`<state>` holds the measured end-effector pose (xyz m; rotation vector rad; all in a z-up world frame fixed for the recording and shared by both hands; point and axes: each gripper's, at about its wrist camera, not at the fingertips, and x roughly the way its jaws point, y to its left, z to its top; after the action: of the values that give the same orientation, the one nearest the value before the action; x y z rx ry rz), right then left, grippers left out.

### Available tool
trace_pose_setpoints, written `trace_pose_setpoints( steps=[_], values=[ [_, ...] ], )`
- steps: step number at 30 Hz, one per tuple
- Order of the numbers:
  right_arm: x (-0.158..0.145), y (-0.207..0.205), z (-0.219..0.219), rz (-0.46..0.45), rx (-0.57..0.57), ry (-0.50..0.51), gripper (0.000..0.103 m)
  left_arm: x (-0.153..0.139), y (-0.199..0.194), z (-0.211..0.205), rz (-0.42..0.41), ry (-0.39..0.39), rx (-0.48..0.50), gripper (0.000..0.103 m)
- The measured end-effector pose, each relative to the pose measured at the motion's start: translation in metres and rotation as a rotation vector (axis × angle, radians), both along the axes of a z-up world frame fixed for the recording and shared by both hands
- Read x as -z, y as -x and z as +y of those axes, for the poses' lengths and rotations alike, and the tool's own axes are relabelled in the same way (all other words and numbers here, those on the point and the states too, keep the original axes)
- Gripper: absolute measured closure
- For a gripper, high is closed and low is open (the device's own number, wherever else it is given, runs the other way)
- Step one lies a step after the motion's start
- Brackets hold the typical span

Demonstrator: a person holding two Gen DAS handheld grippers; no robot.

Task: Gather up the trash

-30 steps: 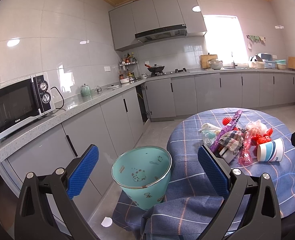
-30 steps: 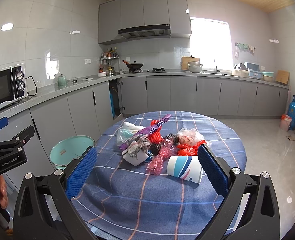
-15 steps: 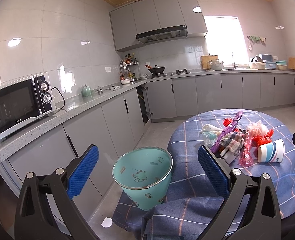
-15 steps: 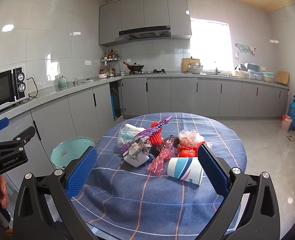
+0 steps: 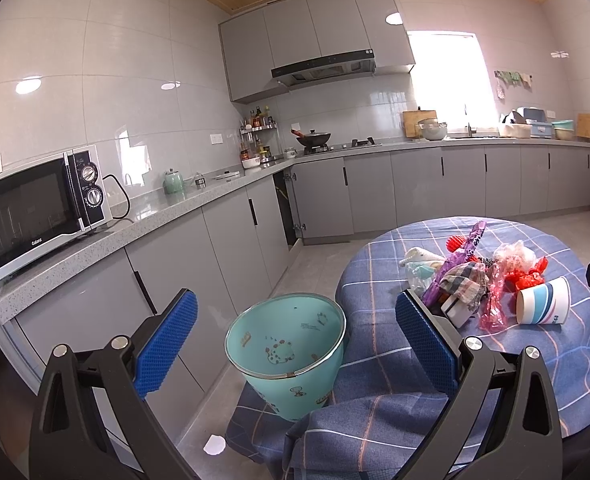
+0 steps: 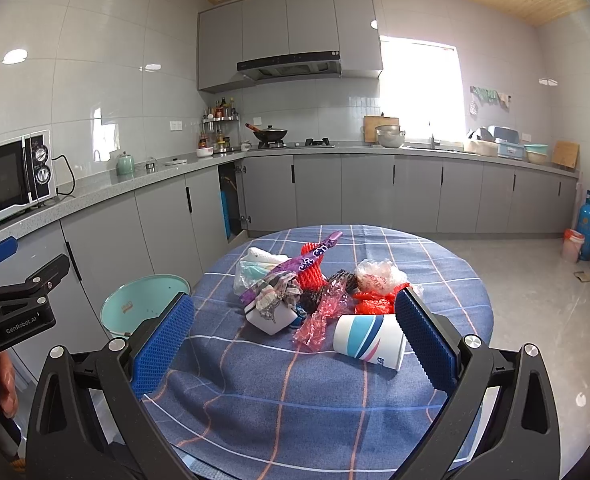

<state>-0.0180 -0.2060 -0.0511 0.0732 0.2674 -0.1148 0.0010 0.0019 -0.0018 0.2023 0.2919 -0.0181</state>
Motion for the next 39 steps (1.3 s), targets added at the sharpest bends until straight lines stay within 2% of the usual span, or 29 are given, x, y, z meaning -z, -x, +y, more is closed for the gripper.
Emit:
trace_pose_setpoints(
  steps=[6,15,23,25,32,34,36,39],
  values=[
    [0.002,-0.005,-0.008,-0.010,0.017,0.011,0.004,0.006,-0.006,-0.005,0.005,-0.018,-0.003,0.005],
    [0.025,-0.028,-0.050,0.019,0.141,-0.006,0.005,0.014,-0.033,-0.013,-0.015,-0.031,-0.020,0.005],
    [0.064,-0.057,-0.079,0.099,0.209,-0.006,0.005,0.032,-0.065,-0.049,0.009,-0.028,0.016,0.005],
    [0.071,-0.064,-0.085,0.109,0.228,-0.004,0.005,0.041,-0.074,-0.062,0.005,-0.050,0.014,0.005],
    [0.089,-0.083,-0.102,0.132,0.224,-0.055,0.006,0.067,-0.096,-0.089,0.066,-0.062,0.044,0.005],
    [0.092,-0.089,-0.105,0.134,0.205,-0.074,0.009,0.072,-0.099,-0.095,0.077,-0.064,0.055,0.005],
    [0.096,-0.095,-0.108,0.144,0.185,-0.092,0.024,0.077,-0.102,-0.099,0.090,-0.066,0.070,0.005],
    [0.101,-0.102,-0.110,0.164,0.161,-0.122,0.040,0.080,-0.106,-0.105,0.093,-0.075,0.079,0.005]
  ],
)
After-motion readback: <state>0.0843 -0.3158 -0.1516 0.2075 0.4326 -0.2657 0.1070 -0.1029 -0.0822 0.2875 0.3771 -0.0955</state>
